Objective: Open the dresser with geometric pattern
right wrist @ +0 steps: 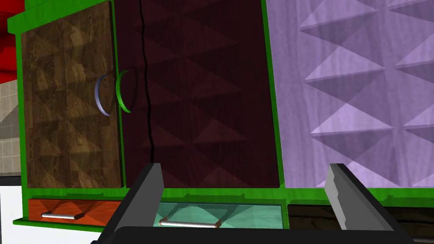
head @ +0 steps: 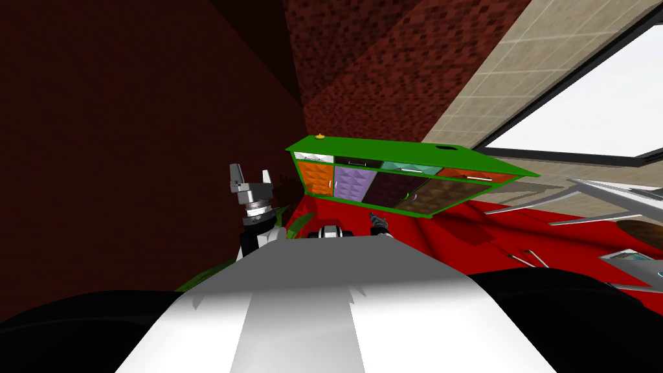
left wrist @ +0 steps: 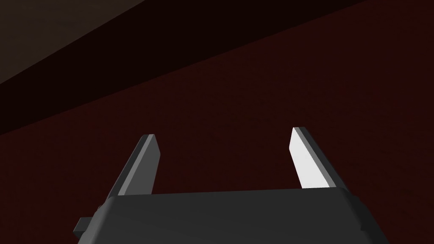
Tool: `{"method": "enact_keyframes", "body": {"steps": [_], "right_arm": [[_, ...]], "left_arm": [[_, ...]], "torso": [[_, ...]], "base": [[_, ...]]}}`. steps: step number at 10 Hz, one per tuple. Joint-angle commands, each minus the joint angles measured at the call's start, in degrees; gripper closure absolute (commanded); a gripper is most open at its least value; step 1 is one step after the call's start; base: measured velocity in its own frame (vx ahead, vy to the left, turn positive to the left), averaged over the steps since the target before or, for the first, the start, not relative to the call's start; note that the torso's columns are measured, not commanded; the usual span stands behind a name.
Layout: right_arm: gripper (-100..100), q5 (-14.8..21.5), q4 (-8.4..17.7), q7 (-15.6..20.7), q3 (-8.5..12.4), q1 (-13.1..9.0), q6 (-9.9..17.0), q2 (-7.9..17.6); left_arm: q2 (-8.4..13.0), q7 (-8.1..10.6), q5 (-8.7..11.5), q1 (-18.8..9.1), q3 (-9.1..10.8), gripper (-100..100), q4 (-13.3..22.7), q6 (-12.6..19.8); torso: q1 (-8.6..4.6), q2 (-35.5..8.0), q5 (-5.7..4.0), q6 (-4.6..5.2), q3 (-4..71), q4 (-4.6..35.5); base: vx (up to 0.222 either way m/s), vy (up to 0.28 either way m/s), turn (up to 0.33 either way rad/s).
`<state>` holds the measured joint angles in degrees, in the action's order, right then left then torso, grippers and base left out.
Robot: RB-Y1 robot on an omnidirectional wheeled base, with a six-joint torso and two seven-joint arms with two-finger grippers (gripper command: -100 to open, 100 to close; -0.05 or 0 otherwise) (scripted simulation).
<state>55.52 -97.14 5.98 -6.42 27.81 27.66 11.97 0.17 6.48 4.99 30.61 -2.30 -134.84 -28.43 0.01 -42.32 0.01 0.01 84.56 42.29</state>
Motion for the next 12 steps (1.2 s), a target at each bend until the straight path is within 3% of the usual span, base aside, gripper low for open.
{"method": "enact_keyframes", "body": {"steps": [1,2,3,5,6,8,9,10,11,12], "right_arm": [[-100,4.66,2.7,0.32,-0.34,-0.64,4.16,0.18],[-100,5.51,2.7,0.32,-0.34,-0.64,4.16,0.18],[-100,7.32,5.28,0.47,-0.57,-1.06,6.83,0.35],[-100,10.12,5.28,0.47,-0.57,-1.06,7.73,0.35],[-100,12.37,7.84,0.63,-0.81,-1.51,10.37,0.6],[-100,14.65,7.84,0.63,-0.81,-1.51,11.25,0.6],[-100,16.89,10.37,0.82,-1.04,-1.98,13.98,0.93],[-100,19.1,10.37,0.82,-1.04,-1.98,14.71,0.93],[-100,20.96,12.86,1.03,-1.27,-2.47,16.89,1.34],[-100,22.49,12.86,1.03,-1.27,-2.47,18.11,1.34]], "left_arm": [[0.0,0.0,0.0,0.0,0.0,0,0.0,0.0],[0.0,0.0,0.0,0.0,0.0,0,0.0,0.0],[0.0,0.0,0.0,0.0,0.0,0,0.0,0.0],[0.0,0.0,0.0,0.0,0.0,0,0.0,0.0],[0.0,0.0,0.0,0.0,0.0,0,0.0,0.0],[0.0,0.0,0.0,0.0,0.0,0,0.0,0.0],[0.0,0.0,0.0,0.0,0.0,0,0.0,0.0],[0.0,0.0,0.0,0.0,0.0,0,0.0,0.0],[0.0,0.0,0.0,0.0,0.0,0,0.0,0.0],[0.0,0.0,0.0,0.0,0.0,0,0.0,0.0]], "torso": [[0.02,0.07,0.0,-0.02,0.03,-0.01],[0.01,0.06,0.0,-0.01,0.03,-0.02],[0.0,0.0,-0.01,0.01,0.0,0.0],[0.03,0.07,0.01,0.0,0.04,-0.02],[-0.05,-0.03,-0.02,0.0,-0.02,0.01],[-0.02,0.06,-0.01,0.0,0.04,-0.02],[-0.01,-0.05,-0.01,0.01,-0.03,0.01],[0.05,0.08,0.0,-0.03,0.02,-0.01],[0.02,0.05,0.01,0.0,0.03,-0.02],[-0.03,0.12,-0.02,-0.02,0.06,-0.03]], "base": [[0.049,0.034,0.067],[0.036,0.028,0.013],[0.062,0.047,0.093],[0.049,0.041,0.03],[0.059,0.028,0.112],[0.046,0.03,0.025],[0.068,0.044,0.092],[0.059,0.042,0.082],[0.083,0.032,0.125],[0.081,0.032,0.058]]}}
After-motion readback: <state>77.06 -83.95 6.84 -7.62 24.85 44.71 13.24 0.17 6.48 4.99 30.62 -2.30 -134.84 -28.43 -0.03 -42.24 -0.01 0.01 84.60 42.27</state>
